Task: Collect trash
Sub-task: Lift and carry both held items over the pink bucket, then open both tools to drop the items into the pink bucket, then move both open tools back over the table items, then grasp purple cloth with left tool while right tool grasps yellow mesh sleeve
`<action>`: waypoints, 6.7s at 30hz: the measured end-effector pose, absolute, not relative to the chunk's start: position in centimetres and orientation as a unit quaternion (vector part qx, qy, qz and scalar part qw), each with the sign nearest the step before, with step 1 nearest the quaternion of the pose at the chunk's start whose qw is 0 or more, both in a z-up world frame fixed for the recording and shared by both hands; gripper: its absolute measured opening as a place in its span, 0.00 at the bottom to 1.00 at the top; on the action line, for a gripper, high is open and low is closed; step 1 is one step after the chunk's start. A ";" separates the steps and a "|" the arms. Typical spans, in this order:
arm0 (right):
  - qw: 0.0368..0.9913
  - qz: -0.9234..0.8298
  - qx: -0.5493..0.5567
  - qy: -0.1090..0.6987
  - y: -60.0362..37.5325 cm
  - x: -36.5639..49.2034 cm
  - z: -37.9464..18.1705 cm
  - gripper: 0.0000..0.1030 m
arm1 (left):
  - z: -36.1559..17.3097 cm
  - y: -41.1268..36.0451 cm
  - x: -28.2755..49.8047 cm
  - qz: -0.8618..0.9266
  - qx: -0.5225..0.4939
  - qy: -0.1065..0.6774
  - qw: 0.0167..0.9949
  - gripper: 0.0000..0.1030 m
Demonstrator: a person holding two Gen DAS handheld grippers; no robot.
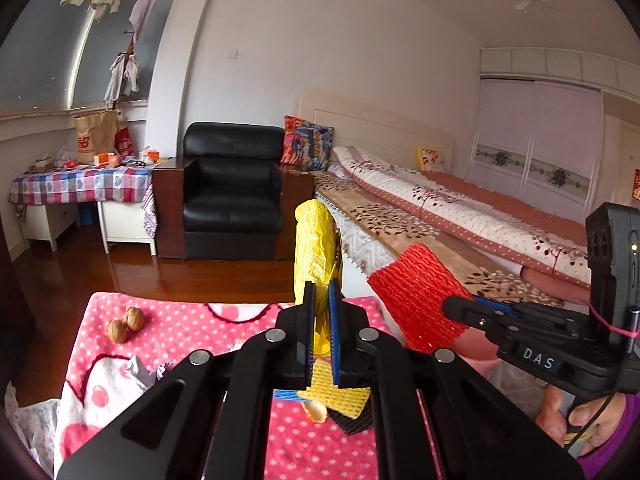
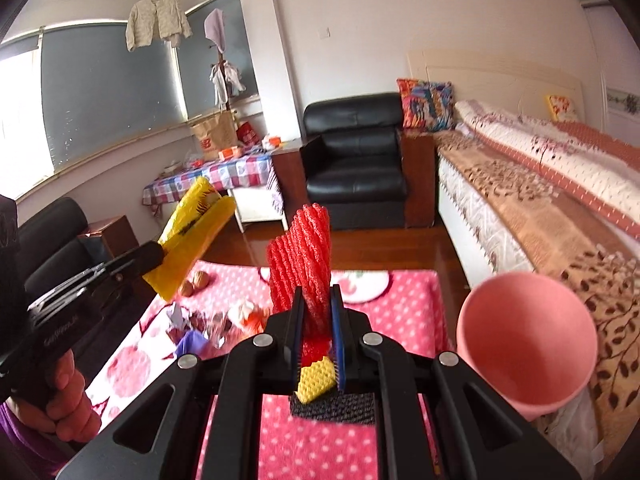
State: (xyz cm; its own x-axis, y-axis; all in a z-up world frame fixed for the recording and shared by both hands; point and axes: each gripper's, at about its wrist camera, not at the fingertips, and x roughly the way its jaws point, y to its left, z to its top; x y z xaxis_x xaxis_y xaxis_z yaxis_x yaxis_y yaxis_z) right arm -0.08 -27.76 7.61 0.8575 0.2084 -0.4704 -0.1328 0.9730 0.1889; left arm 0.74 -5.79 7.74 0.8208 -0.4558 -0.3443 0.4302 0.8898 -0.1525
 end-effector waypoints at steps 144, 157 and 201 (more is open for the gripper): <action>0.951 -0.003 0.108 0.288 -29.1 -4.0 -0.6 0.53 | -0.9 -7.2 -1.9 -0.211 0.035 0.259 0.942 0.31; 0.937 0.052 0.089 0.335 -24.4 1.0 -3.1 0.53 | -4.3 3.6 0.5 -0.109 -0.011 0.316 0.943 0.31; 0.904 0.110 0.101 0.402 -24.2 6.6 -5.2 0.19 | -3.5 3.3 1.0 -0.123 -0.035 0.375 0.918 0.17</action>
State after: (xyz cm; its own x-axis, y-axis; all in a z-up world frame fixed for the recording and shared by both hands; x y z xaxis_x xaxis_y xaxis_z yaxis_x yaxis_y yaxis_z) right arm 6.57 -24.20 -5.23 0.6534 0.2791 -0.7037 -0.1168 0.9556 0.2706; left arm 1.05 3.32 -3.49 0.6889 -0.2510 -0.6800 0.1993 0.9676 -0.1553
